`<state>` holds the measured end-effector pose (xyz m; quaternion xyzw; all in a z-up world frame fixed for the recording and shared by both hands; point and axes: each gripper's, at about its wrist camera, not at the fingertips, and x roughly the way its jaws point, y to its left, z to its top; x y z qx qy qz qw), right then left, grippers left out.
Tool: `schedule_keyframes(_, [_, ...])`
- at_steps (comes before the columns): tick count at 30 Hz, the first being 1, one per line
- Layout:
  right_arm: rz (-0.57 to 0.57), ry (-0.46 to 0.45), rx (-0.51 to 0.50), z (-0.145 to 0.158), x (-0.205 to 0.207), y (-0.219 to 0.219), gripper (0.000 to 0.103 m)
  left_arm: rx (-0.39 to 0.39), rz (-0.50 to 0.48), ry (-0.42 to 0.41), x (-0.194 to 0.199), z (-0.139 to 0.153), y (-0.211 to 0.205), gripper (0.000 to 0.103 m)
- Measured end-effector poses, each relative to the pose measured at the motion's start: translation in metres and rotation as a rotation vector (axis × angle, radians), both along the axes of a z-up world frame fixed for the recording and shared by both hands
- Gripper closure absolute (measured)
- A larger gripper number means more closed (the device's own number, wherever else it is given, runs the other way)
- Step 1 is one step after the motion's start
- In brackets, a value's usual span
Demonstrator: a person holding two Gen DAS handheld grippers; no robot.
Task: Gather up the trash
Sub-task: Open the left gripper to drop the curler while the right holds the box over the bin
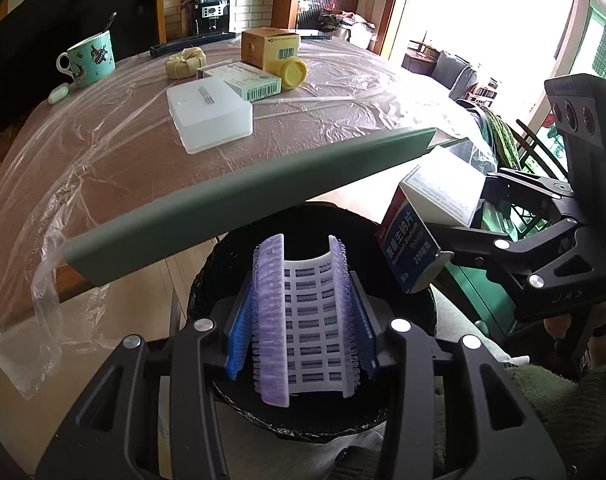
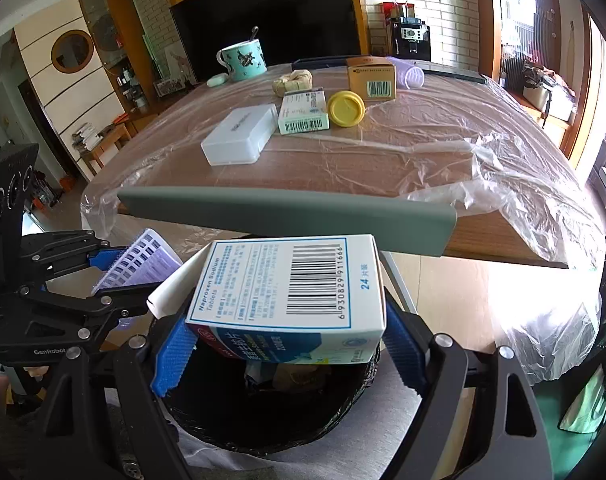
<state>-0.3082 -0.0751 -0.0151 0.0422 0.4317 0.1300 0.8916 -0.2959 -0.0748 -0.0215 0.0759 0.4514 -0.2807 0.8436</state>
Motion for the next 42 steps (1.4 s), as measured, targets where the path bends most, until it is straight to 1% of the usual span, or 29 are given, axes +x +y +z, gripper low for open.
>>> schedule_keyframes(19, [-0.003, 0.078, -0.021, -0.038, 0.009, 0.009, 0.021, 0.069, 0.013, 0.043, 0.009, -0.034, -0.002, 0.058])
schedule_keyframes(28, [-0.015, 0.097, -0.043, -0.049, 0.015, 0.012, 0.021, 0.096, 0.014, 0.060, 0.013, -0.038, -0.006, 0.058])
schedule_keyframes(42, [-0.018, 0.101, -0.079, -0.056, 0.024, 0.018, 0.021, 0.120, 0.016, 0.076, 0.016, -0.044, -0.010, 0.058])
